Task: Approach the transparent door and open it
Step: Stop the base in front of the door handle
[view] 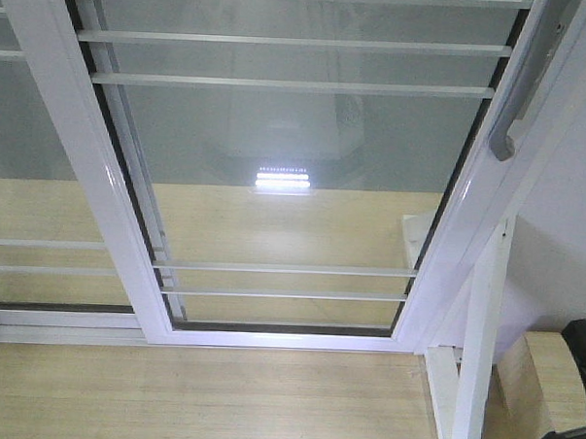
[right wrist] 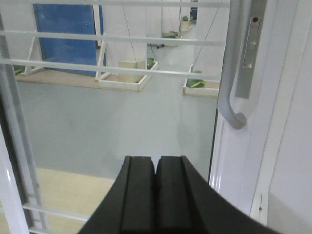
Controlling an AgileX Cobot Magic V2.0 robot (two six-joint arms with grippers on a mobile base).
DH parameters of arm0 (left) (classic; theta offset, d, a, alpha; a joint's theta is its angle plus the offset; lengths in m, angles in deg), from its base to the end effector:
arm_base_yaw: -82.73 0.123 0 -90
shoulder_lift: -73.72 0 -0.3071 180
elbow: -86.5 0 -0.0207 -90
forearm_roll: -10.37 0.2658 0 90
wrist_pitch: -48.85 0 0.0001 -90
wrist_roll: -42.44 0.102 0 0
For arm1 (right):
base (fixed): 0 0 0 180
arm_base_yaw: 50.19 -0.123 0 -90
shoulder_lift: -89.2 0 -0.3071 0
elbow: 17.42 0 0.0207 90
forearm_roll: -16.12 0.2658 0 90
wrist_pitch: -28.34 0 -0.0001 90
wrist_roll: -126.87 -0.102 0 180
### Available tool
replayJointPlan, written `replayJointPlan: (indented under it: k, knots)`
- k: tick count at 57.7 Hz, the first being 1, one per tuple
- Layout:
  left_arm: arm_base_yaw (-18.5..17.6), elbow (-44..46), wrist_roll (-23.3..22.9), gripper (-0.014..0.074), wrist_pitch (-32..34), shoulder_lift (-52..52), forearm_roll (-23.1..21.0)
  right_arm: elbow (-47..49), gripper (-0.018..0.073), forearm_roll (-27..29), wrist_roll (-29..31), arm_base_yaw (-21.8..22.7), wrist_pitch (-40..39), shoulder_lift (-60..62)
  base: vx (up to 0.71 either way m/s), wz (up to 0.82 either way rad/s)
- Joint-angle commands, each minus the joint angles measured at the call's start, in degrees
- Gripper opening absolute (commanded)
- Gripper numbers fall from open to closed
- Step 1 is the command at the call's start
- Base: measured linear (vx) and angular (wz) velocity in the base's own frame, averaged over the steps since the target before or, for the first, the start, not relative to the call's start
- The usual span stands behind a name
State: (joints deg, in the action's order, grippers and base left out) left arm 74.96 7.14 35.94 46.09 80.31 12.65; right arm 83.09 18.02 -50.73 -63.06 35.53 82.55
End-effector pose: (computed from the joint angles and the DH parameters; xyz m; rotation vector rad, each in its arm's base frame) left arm 0.0601 -0.0080 0.1999 0.0465 1.5498 -0.1642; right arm 0.0590 0.0139 0.1911 -0.1933 1.6200 0.1690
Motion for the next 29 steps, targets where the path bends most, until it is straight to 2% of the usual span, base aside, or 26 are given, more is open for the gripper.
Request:
replayJointPlan:
  k: [1, 7, 14, 22, 29]
  knots:
    - [-0.12, -1.27, -2.48, -0.0003, 9.92, -0.75, -2.28, 0.60, -0.0001, -0.49, 0.62, 0.12, -7.50, 0.80, 0.00, 0.00]
    - [-0.12, 1.99, -2.93, -0.0003, 10.49, -0.62, -2.92, 4.90, -0.0001, -1.09, 1.96, 0.12, -7.19, 0.80, 0.00, 0.00]
    - [-0.12, 9.47, -2.22, -0.0003, 7.94, 2.04, -2.85, 13.32, -0.0001, -2.35, 4.05, 0.12, -2.28, -1.33, 0.00, 0.00]
    - [-0.12, 18.72, 0.99, -0.0003, 6.78, 12.58, -2.85, 26.62, -0.0001, -6.22, 4.00, 0.12, 5.44, -11.43, 0.00, 0.00]
    - [-0.12, 27.65, 2.10, -0.0003, 6.93, 24.75, -2.91, 37.52, -0.0001, -8.28, 4.00, 0.12, 7.39, -22.20, 0.00, 0.00]
